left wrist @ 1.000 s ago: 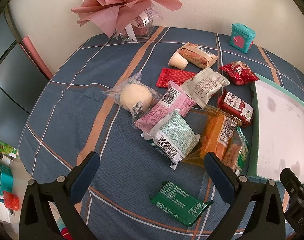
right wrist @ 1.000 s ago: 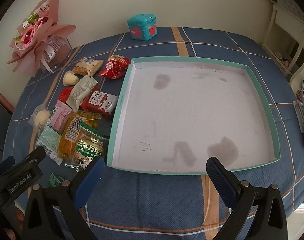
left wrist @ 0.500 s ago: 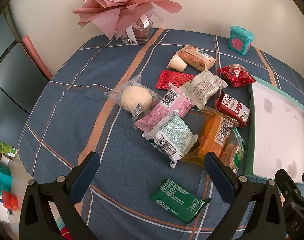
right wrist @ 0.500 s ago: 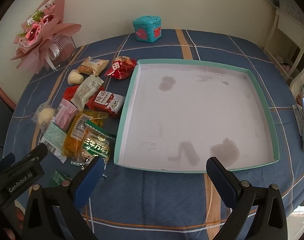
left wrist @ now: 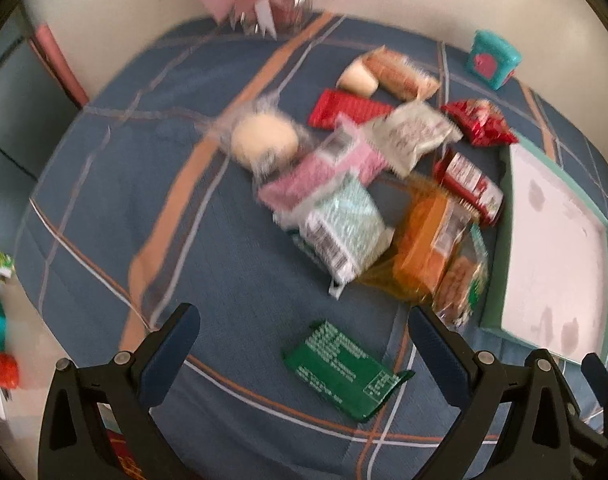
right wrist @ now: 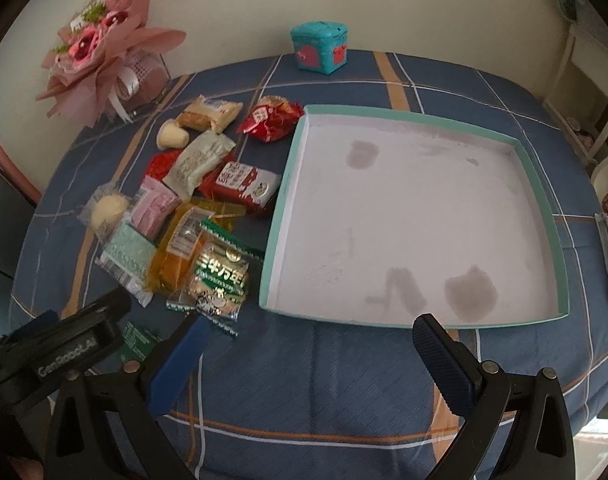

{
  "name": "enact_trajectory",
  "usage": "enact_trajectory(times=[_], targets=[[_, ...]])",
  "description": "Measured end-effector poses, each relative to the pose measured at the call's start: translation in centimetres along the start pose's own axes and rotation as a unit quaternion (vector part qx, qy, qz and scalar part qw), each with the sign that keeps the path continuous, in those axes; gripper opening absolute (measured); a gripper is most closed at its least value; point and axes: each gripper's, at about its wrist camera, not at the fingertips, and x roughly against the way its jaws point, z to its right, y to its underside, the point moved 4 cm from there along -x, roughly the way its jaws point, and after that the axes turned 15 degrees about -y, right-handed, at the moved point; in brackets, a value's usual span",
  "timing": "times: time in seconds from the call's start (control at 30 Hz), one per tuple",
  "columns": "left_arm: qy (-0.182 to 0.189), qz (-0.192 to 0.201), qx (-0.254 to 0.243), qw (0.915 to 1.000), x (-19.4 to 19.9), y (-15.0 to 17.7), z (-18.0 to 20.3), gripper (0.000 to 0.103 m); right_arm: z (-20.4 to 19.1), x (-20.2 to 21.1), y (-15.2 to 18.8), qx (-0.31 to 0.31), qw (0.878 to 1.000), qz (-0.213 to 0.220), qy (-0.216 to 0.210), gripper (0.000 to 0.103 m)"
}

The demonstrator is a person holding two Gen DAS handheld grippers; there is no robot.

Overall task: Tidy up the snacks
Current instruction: 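Lower the left tool onto the green packet and close its fingers, then grasp the green-and-white cookie packet with the right tool while the left lifts the green packet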

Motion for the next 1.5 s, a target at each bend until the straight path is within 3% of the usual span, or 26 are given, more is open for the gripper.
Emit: enact_trajectory(times=[0.3, 0.63, 1.03, 1.33, 1.5], targets=[[0.04, -0.09, 0.005, 0.9951, -3.6, 1.5, 0.9, 0.068, 0.2, -0.9, 0.3, -0.007, 1.0, -0.015, 0.006, 0.103], [0.049, -0.091, 0.01, 0.9946, -5.5, 1.2, 0.8, 0.045, 0.3, -1.8, 0.3, -0.016, 1.0, -0.02, -0.002, 0.103], [0.06, -0.08, 0.012, 0.9949, -5.1, -0.7, 0.0, 0.041, -0.4, -2.7, 0.0, -0.048, 0.998, -0.018, -0.036, 0.103], [0.063, -0.069, 0.04, 0.9949, -4.6, -3.1, -3.5, 0.041, -0.9, -4.3, -0.4, -0.11, 0.989, -0.012, -0.103, 0.103], [0.058, -0.06, 0.052, 0.9951, -5.6, -3.3, -5.5, 0.041, -1.5, -4.8, -0.9, -0.112, 0.989, 0.002, -0.094, 0.103]])
